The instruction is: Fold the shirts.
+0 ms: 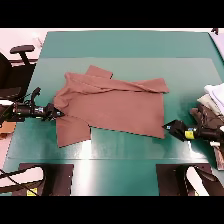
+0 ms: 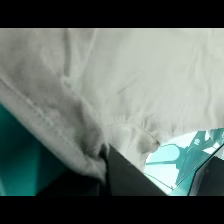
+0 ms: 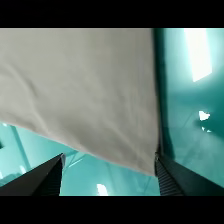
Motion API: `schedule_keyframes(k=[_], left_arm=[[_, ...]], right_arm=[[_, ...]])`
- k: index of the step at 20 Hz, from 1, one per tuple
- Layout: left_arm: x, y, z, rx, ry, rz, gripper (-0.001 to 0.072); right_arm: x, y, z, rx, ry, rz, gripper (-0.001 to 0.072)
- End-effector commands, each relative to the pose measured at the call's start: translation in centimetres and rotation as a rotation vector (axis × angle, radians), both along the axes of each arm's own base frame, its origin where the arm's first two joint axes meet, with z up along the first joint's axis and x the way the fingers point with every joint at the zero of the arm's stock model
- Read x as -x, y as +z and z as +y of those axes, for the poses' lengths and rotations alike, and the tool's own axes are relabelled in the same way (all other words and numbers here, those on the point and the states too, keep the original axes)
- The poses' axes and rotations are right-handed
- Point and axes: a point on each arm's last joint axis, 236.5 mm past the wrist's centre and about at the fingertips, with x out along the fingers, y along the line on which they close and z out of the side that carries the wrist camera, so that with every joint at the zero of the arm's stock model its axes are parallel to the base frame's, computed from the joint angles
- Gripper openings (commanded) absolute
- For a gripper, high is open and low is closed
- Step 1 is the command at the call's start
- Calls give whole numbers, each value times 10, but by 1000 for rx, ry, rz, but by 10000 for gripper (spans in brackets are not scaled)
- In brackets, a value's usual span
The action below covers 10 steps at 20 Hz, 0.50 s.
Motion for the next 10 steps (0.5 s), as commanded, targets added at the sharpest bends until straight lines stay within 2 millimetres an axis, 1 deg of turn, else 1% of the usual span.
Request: schedule_keyframes(k=[1, 3, 6, 8, 9, 10], left_arm=[[1, 2, -1, 6, -8, -1, 21], [1, 2, -1, 7, -8, -1, 21], [1, 2, -2, 8, -9, -1, 21], [1, 2, -2, 8, -9, -1, 21], [1, 3, -2, 10, -10, 0, 21], [2, 4, -3, 17, -14, 3, 21]], right_arm=[[12, -20, -2, 31, -54, 17, 632], [16, -29, -5, 46, -78, 37, 632], [22, -41, 2, 4, -71, 85, 623], [11, -43, 12, -55, -67, 67, 622], [3, -43, 19, -88, -72, 58, 602], [-1, -44, 28, -115, -69, 59, 551]])
